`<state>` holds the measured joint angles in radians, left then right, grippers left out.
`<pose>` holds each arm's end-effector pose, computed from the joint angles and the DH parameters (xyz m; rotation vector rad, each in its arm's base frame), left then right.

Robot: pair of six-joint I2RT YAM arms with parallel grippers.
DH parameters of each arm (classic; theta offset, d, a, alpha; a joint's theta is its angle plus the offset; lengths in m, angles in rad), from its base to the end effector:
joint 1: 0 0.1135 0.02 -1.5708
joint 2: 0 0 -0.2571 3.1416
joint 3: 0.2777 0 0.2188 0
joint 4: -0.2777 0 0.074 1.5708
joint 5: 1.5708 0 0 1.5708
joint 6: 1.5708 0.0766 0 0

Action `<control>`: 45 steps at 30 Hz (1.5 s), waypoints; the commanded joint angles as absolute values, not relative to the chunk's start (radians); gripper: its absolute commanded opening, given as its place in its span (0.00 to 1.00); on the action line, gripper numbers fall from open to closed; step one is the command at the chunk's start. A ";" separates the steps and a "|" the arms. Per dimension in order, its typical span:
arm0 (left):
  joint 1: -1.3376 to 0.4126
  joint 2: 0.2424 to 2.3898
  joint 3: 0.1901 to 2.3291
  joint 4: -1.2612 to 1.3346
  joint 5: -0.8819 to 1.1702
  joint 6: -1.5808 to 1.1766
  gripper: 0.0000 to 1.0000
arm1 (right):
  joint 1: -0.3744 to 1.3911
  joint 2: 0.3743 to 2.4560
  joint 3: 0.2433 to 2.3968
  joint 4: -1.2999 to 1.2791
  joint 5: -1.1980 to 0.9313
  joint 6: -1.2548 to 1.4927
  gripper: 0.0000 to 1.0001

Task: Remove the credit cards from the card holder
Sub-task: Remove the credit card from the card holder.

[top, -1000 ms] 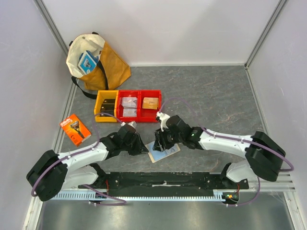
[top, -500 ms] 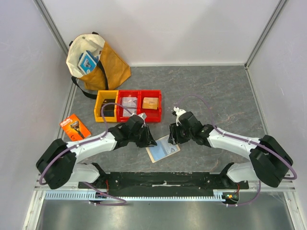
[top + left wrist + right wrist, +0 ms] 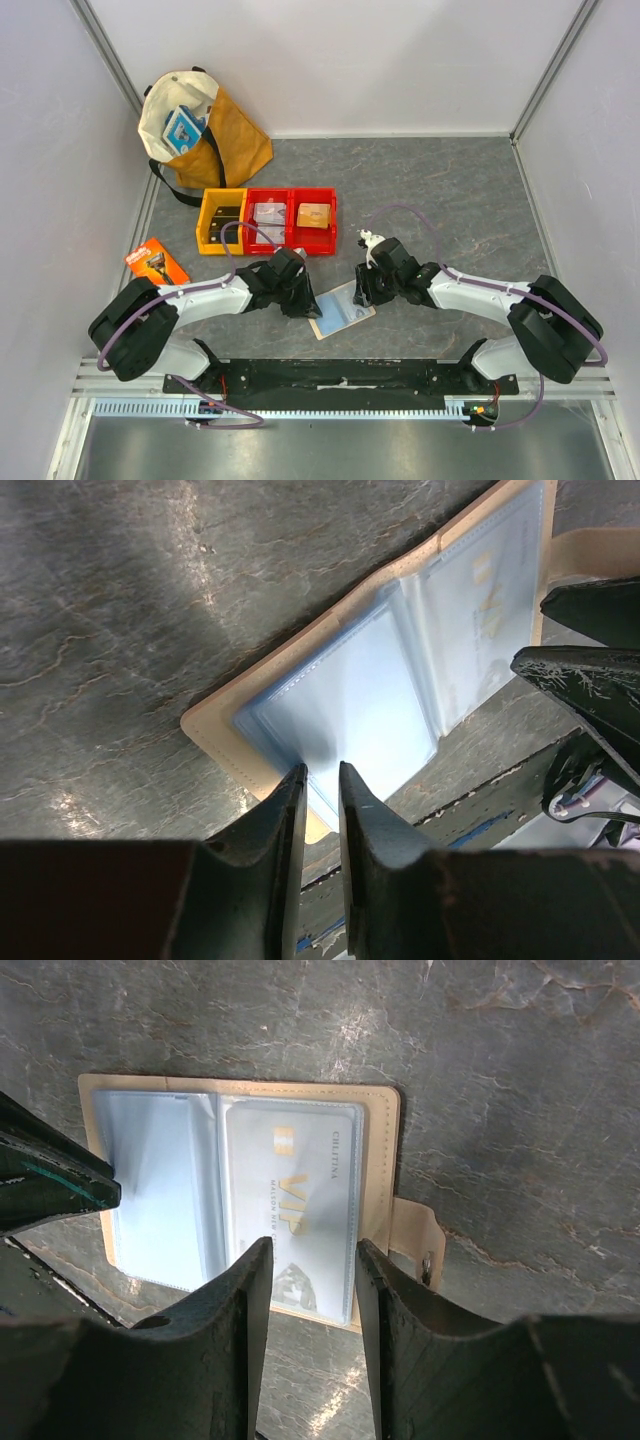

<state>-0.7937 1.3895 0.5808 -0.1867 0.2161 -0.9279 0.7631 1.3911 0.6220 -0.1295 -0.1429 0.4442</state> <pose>0.1589 -0.1850 0.1307 -0.0984 2.8089 -0.8290 0.1805 0.1878 0.1460 -0.4746 2.5441 0.6655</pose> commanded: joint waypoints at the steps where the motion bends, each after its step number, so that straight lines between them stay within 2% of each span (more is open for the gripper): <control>1: -0.802 1.401 0.557 -0.229 0.207 -0.879 0.25 | 0.761 1.394 0.615 -0.087 -0.161 0.433 0.45; 25: -0.824 1.425 0.534 -0.212 0.216 -0.888 0.25 | 0.761 1.414 0.606 -0.087 -0.140 0.437 0.45; 32: -0.833 1.434 0.540 -0.210 0.216 -0.888 0.26 | 0.761 1.428 0.603 -0.069 -0.190 0.434 0.45; 37: -0.838 1.439 0.545 -0.209 0.219 -0.890 0.26 | 0.761 1.425 0.606 -0.023 -0.314 0.460 0.40; 45: -0.844 1.447 0.548 -0.202 0.218 -0.893 0.26 | 0.762 1.384 0.617 0.032 -0.394 0.503 0.34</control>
<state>-0.8162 1.4010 0.5674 -0.1600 0.2199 -0.9234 0.7506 1.4162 0.6109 -0.0624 -0.2756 0.4629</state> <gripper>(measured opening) 0.259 0.356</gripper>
